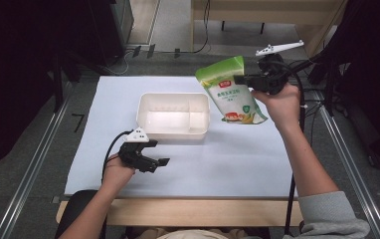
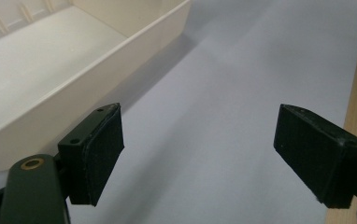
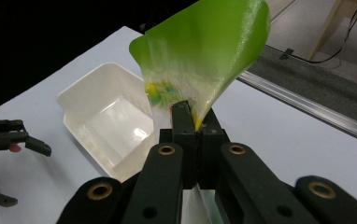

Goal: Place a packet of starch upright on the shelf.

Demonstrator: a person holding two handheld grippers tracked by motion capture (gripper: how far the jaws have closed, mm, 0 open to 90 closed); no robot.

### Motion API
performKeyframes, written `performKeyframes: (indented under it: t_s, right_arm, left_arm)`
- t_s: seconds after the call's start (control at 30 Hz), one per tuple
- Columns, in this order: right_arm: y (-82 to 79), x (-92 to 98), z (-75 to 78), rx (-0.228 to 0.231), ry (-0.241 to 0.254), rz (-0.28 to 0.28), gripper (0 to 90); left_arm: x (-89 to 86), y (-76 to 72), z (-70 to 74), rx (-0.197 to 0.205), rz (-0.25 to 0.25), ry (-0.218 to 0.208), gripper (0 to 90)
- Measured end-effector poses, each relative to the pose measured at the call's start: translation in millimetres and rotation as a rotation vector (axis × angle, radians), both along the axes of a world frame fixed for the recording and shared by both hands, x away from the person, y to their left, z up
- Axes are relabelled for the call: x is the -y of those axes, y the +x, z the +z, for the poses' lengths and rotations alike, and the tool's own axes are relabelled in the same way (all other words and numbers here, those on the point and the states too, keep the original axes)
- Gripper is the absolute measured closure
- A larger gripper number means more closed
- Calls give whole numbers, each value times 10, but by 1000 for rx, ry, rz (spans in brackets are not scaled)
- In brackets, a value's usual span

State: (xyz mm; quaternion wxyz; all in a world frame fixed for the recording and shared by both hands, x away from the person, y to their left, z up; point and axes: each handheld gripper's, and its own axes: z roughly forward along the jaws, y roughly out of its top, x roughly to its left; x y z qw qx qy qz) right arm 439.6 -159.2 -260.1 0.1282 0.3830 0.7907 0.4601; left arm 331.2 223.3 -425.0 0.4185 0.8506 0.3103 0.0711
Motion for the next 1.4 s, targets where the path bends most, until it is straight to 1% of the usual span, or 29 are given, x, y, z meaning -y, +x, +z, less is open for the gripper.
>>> performKeyframes:
  t_s: [0.27,0.4,0.6,0.83,1.03,1.17,1.4]
  right_arm:
    - [88,-163,151,12,-9,15,900]
    - [136,-256,215,10,-8,28,900]
    - [206,-398,272,11,1,42,900]
    - [272,-590,333,11,-13,60,900]
    - [321,-755,365,16,-22,75,900]
    - [345,-859,356,20,-10,86,900]
    - [423,-1128,317,5,-25,109,900]
  left_arm:
    - [-2,3,1,1,-3,-1,167]
    - [0,3,1,3,-5,-4,166]
    - [-8,7,3,2,-4,-5,167]
    - [-8,6,3,2,-6,-6,166]
    - [-9,4,5,4,-4,-9,167]
    - [-3,7,2,3,-5,-8,167]
    - [-7,7,3,1,-9,-10,167]
